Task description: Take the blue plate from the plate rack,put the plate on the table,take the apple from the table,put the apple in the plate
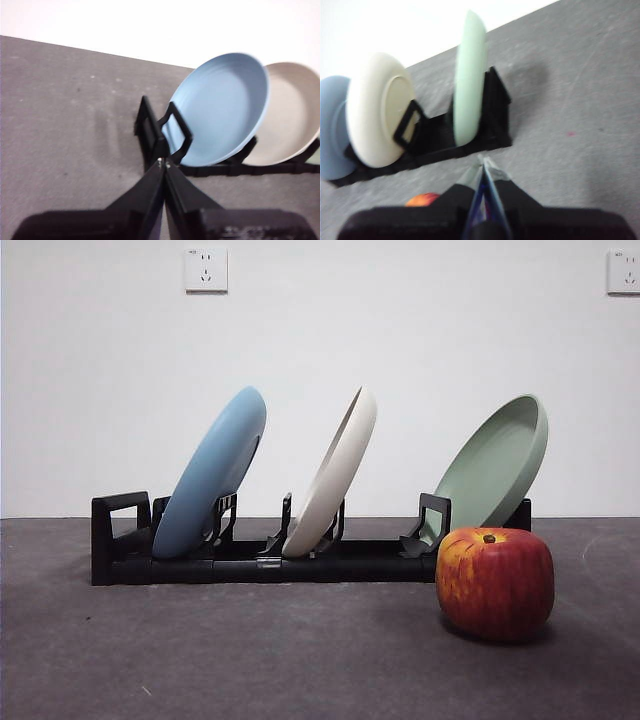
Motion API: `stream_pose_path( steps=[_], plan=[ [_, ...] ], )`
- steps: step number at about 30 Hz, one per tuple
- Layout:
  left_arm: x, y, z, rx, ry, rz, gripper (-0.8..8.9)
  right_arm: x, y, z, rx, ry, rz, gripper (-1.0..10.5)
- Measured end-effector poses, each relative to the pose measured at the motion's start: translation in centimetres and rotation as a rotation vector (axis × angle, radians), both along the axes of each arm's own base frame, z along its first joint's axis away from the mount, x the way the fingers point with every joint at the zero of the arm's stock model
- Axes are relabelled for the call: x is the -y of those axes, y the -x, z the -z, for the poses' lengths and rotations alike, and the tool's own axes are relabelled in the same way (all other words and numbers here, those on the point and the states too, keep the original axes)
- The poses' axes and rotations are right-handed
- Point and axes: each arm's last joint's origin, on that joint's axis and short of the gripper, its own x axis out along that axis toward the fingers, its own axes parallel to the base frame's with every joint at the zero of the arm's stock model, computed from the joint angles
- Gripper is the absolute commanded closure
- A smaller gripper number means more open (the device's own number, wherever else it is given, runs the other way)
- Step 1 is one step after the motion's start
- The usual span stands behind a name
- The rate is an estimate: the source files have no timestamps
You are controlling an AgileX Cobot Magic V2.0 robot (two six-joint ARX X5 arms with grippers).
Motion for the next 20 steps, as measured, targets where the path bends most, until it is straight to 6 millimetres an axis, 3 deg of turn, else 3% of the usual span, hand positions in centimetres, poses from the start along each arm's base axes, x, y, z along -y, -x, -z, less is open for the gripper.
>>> stream_pose_path(
  steps=[10, 15, 20],
  plan=[
    [0.4, -1.7, -6.9, -0.078, 0.037, 0.154, 8.20, -0.5, -1.8, -7.4, -0.121, 0.041, -0.145, 9.5],
    [0.8, -4.1, -10.2, -0.154, 0.051, 0.279, 8.16, -0.6, -3.2, -11.0, -0.165, 0.115, -0.194, 9.4],
    [1.0, -6.8, -12.0, -0.221, 0.080, 0.389, 7.91, -0.7, -4.6, -13.0, -0.205, 0.170, -0.223, 8.9]
  ],
)
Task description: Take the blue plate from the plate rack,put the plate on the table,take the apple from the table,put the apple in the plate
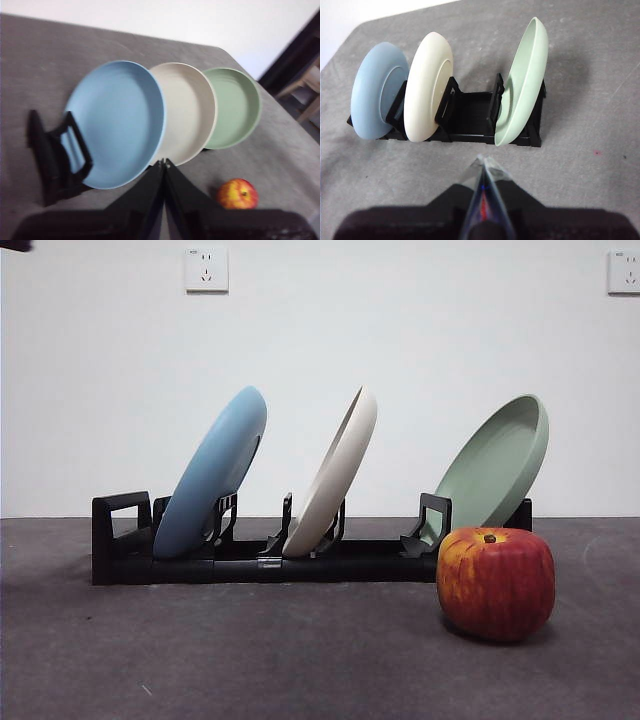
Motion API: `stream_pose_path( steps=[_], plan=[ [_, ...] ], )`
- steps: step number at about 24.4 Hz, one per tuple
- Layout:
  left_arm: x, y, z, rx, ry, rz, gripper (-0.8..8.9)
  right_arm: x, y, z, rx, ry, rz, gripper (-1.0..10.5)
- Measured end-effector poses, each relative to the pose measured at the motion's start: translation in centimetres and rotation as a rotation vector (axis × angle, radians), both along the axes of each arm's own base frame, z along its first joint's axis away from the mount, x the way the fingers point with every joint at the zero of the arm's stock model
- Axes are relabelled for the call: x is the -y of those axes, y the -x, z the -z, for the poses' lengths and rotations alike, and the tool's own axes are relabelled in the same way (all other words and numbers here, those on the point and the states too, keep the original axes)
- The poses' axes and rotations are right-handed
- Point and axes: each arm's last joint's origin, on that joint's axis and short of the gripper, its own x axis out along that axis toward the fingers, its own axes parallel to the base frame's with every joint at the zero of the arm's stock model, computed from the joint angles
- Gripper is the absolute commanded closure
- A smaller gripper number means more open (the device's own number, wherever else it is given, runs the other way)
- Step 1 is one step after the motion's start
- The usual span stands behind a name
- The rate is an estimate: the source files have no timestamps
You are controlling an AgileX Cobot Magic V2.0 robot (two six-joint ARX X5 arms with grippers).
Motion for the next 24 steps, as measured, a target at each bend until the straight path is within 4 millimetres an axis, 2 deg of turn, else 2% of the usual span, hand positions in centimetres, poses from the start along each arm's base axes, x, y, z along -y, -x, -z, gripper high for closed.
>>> stream_pose_path(
  steps=[2, 3, 4, 10, 14, 17, 21, 24],
  plan=[
    [0.1, -1.0, -0.3, -0.026, 0.009, 0.024, 6.39, 0.0, -0.5, -0.3, -0.010, 0.010, -0.006, 7.8],
    [0.2, -1.6, -0.4, -0.037, 0.010, 0.034, 5.18, 0.0, -0.7, -0.4, -0.014, 0.013, -0.008, 7.2],
    [0.4, -2.1, -0.5, -0.047, 0.010, 0.046, 4.76, -0.1, -0.9, -0.3, -0.020, 0.015, -0.009, 7.0],
    [3.2, -5.4, -1.1, -0.116, -0.033, 0.111, 4.71, -0.1, -1.2, -0.1, -0.041, 0.018, -0.010, 6.9],
    [6.3, -8.9, -2.7, -0.143, -0.121, 0.108, 4.71, -0.1, -1.2, -0.1, -0.041, 0.019, -0.011, 6.9],
    [9.0, -11.8, -3.0, -0.182, -0.209, 0.109, 4.71, -0.1, -1.2, -0.1, -0.041, 0.019, -0.011, 6.9],
    [12.0, -15.7, -1.5, -0.239, -0.296, 0.123, 4.71, -0.1, -1.2, -0.1, -0.041, 0.019, -0.010, 6.9],
    [13.2, -17.4, 1.0, -0.296, -0.348, 0.114, 4.72, -0.1, -1.2, -0.1, -0.041, 0.019, -0.010, 6.9]
  ],
)
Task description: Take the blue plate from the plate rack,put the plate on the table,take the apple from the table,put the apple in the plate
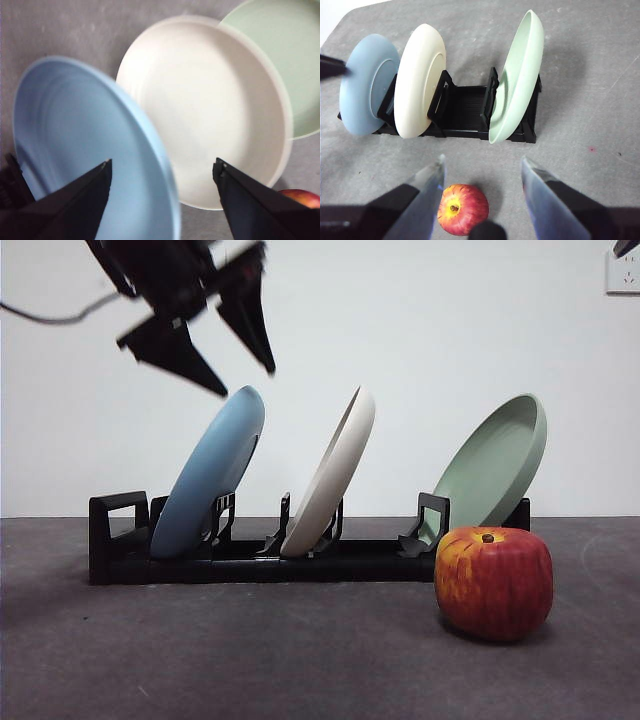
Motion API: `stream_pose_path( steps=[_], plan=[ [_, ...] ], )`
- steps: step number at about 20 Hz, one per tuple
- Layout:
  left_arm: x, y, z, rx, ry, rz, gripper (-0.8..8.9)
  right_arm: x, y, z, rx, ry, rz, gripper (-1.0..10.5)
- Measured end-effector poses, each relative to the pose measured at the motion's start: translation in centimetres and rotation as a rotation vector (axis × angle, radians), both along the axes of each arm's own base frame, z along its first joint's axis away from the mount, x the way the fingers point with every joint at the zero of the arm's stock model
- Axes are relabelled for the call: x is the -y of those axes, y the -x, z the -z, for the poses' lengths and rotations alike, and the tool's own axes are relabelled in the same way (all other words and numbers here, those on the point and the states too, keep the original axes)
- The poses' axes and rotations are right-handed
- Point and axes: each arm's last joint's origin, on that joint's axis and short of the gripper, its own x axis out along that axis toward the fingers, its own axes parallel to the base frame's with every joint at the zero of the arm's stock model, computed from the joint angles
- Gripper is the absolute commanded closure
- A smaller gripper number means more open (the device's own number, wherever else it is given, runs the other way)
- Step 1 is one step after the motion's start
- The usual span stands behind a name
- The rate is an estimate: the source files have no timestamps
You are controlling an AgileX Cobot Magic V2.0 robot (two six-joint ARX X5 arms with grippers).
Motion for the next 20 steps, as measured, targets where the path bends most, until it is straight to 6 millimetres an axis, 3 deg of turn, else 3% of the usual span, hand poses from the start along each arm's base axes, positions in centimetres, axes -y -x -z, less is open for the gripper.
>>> stream_pose_path(
  steps=[4, 7, 12, 15, 20],
  plan=[
    [0.4, -0.7, 1.4, -0.034, -0.023, -0.004, 4.89, 0.0, 0.0, 0.0, 0.000, 0.000, 0.001, 6.9],
    [0.4, -0.7, 1.4, -0.027, -0.022, -0.005, 7.99, 0.0, 0.0, 0.0, 0.000, 0.000, 0.001, 6.9],
    [0.6, -0.6, 0.8, -0.029, -0.009, 0.011, 8.22, 0.0, 0.0, 0.0, 0.001, 0.004, 0.001, 6.9],
    [0.6, -0.4, -1.2, -0.028, -0.006, 0.015, 8.22, 0.0, -0.1, 0.1, -0.001, 0.007, -0.002, 6.9],
    [0.7, 2.5, -8.4, 0.085, -0.024, 0.099, 8.22, 0.0, -0.2, 0.1, -0.005, 0.008, -0.002, 6.9]
  ],
)
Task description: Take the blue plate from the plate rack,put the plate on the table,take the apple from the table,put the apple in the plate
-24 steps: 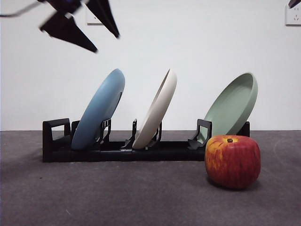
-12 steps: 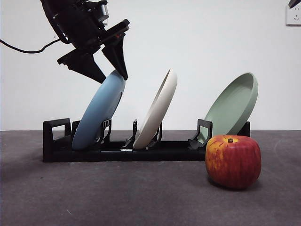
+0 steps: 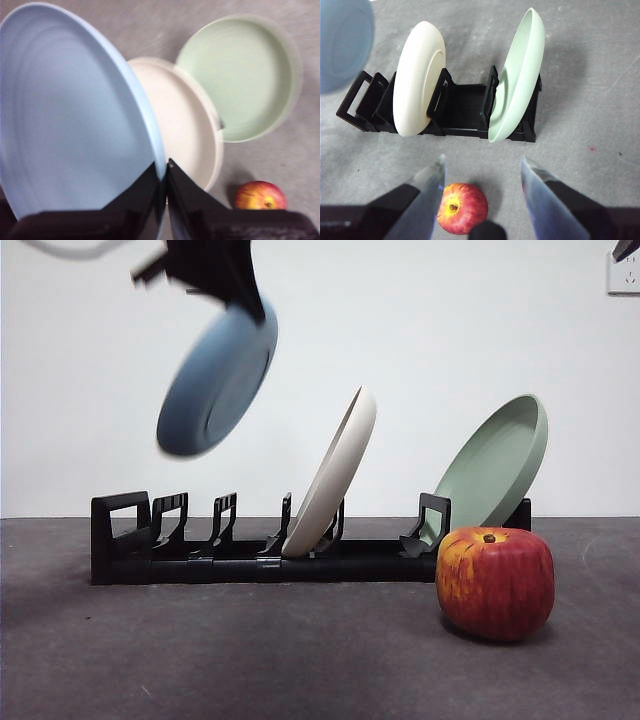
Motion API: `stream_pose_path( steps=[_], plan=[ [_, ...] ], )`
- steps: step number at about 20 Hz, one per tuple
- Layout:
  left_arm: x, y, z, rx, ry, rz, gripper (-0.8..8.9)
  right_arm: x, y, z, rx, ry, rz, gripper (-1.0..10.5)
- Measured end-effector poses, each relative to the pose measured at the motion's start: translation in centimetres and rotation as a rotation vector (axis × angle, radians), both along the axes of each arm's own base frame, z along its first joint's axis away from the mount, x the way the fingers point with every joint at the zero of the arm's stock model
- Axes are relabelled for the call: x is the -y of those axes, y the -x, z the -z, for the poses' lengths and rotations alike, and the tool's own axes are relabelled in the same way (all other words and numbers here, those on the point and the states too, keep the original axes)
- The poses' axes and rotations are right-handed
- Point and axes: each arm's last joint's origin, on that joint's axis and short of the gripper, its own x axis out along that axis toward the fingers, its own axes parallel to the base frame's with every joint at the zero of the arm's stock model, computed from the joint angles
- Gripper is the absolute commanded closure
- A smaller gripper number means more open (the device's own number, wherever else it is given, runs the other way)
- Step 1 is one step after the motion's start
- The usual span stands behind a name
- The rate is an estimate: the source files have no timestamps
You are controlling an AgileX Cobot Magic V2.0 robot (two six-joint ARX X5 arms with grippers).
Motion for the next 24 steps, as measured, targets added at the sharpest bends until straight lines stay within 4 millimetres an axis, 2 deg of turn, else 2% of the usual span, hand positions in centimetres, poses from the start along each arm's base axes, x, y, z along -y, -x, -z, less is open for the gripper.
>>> stream_pose_path(
  steps=[2, 6, 9, 11, 14, 18, 21, 24],
  plan=[
    [-0.6, 2.7, -3.0, 0.063, 0.004, 0.034, 8.22, 0.0, 0.0, 0.1, -0.006, 0.000, 0.000, 6.9],
    [-2.3, 10.3, -6.9, 0.136, -0.006, 0.152, 8.21, 0.0, 0.0, 0.2, -0.018, 0.001, 0.000, 6.9],
    [-3.4, 15.3, -8.6, 0.207, -0.053, 0.194, 8.21, 0.0, 0.0, 0.2, -0.019, 0.001, 0.000, 6.9],
    [-3.7, 17.5, -8.6, 0.250, -0.110, 0.188, 8.21, 0.0, 0.0, 0.2, -0.019, 0.001, 0.000, 6.9],
    [-3.8, 20.2, -6.5, 0.260, -0.168, 0.206, 8.21, 0.0, 0.1, 0.2, -0.022, 0.001, 0.000, 6.9],
    [-3.7, 22.5, -0.9, 0.225, -0.163, 0.202, 8.22, 0.0, 0.1, 0.2, -0.030, 0.002, 0.000, 6.9],
    [-1.8, 23.0, 4.6, 0.137, -0.233, 0.227, 8.22, 0.0, 0.1, 0.2, -0.030, 0.002, 0.000, 6.9],
    [1.7, 23.1, 9.5, 0.082, -0.297, 0.285, 8.22, 0.0, 0.1, 0.3, -0.031, 0.002, 0.000, 6.9]
  ],
)
